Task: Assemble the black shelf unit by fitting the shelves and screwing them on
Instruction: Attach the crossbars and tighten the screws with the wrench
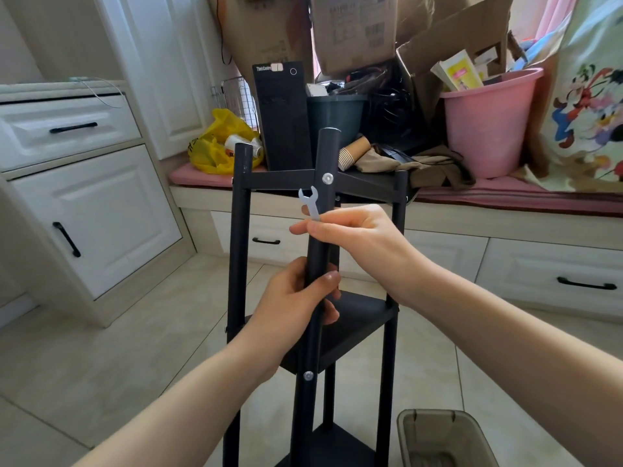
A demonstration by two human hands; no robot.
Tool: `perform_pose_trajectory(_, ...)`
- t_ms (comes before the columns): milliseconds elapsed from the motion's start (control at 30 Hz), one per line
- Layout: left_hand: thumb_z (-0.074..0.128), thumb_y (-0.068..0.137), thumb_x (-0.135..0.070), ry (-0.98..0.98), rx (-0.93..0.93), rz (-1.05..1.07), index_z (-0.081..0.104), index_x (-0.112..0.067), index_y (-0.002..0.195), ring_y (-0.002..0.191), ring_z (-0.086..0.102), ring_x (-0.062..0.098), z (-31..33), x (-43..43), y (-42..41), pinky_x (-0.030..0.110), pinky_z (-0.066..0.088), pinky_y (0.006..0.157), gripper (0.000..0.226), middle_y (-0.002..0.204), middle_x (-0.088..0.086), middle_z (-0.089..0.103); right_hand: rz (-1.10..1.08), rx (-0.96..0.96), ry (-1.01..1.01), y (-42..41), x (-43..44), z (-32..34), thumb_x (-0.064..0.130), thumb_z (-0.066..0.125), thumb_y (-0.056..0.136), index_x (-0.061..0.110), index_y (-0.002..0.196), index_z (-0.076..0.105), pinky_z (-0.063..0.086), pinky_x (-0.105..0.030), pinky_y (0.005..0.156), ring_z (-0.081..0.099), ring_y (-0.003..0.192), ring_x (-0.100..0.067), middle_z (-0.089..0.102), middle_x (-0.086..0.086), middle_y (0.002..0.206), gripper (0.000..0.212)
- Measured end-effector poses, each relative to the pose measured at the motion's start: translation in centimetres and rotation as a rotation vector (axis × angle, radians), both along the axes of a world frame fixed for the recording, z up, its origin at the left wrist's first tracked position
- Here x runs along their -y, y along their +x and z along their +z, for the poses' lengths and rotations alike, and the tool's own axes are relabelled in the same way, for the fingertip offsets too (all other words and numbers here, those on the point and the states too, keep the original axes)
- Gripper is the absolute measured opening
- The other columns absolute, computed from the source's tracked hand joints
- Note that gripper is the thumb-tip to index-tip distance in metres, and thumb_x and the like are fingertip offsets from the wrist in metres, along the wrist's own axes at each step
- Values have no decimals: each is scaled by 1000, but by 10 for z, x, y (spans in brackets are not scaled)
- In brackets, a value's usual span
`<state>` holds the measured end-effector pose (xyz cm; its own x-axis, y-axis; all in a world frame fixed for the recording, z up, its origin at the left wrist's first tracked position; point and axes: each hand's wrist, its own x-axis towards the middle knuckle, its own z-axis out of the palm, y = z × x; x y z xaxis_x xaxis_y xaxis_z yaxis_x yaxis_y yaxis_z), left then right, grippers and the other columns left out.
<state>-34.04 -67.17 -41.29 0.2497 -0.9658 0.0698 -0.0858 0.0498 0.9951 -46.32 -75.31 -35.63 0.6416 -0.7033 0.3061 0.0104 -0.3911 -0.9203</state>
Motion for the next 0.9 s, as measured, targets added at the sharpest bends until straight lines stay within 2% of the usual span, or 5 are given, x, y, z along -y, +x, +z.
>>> perform_pose_trajectory(200,58,100,-35,-92,41,36,60,-15,97,54,56,16,-2,2,-6,24,54,60,20,62,-1,56,18,32,-27,-1,-4,0,19,63,95,18,99,80,45,-3,77,63,99,5,72,7,101,18)
perform_pose_trajectory(333,57,99,-39,-117,66,78,59,-15,96,50,52,15,-3,3,-6,25,51,54,25,61,0,54,-9,89,-34,-3,-3,0,16,61,95,15,97,80,51,-16,89,64,101,-3,66,4,101,20)
perform_pose_trajectory(533,57,99,-38,-139,55,94,60,-16,100,45,45,11,-2,4,-2,25,44,46,22,59,1,49,-59,56,-54,-5,-1,-3,15,60,95,20,88,80,53,-23,84,60,108,-7,66,4,113,21)
perform_pose_trajectory(800,58,95,-41,-125,32,103,54,-17,85,42,42,9,-1,5,4,20,40,43,27,55,-1,44,-213,25,-21,-5,8,-14,18,58,96,17,87,79,49,-18,67,57,90,-7,67,3,101,23)
perform_pose_trajectory(900,59,89,-49,-141,24,89,55,-20,83,42,40,9,-2,4,3,20,39,43,30,54,-2,43,-254,17,-10,-4,12,-21,21,59,97,16,92,79,45,-26,73,52,81,-5,62,9,88,22)
